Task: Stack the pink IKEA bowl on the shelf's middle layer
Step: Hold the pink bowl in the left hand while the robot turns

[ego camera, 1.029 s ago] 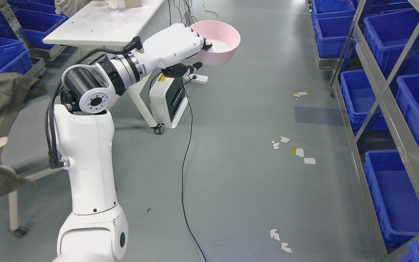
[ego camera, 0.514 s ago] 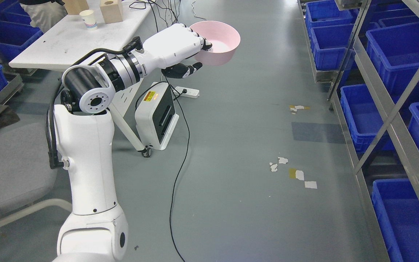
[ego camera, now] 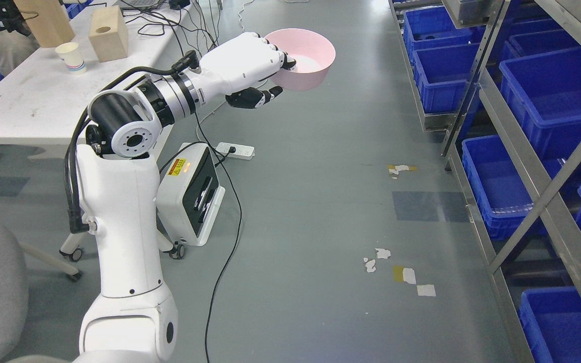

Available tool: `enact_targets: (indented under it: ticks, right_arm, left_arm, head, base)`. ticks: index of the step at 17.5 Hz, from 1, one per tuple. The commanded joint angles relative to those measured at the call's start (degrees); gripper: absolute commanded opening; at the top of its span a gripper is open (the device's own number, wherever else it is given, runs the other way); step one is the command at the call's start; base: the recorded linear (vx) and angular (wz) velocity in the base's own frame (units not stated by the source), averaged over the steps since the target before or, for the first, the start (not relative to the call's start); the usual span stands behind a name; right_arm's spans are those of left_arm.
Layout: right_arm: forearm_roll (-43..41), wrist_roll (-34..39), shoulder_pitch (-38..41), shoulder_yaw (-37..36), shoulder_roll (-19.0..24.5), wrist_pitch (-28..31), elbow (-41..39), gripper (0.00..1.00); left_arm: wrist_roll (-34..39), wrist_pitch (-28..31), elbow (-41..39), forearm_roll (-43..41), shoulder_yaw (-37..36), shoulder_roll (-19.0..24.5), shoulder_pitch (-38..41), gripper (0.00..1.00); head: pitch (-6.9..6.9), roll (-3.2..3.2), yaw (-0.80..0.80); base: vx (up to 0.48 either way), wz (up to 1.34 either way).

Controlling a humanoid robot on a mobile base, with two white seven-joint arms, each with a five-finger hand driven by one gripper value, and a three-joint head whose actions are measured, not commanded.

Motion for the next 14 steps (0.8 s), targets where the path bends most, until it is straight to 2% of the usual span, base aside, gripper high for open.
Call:
enact_targets:
  ticks: [1, 6, 14]
  right_arm:
    - [0.01, 0.02, 1.31, 0.01, -1.00, -0.02, -1.00, 1.00]
    - [0.01, 0.02, 1.31, 0.01, -1.00, -0.02, -1.00, 1.00]
    - [0.01, 0.02, 1.31, 0.01, -1.00, -0.02, -1.00, 1.00]
  left_arm:
    - [1.02, 0.23, 0.18, 0.86, -3.89, 0.99, -0.02, 0.01]
    - [1.29, 0.67, 0.18, 3.13, -6.96, 0.99, -0.11, 0.01]
    - [2.69, 0.76, 0.36, 7.53, -16.18, 0.99, -0.20, 0.01]
  head:
    - [0.00, 0.00, 0.00]
    - [0.00, 0.00, 0.00]
    - [0.00, 0.00, 0.00]
  base:
    - [0.348, -0.11]
    - [0.353, -0.01]
    - [0.336, 0.06]
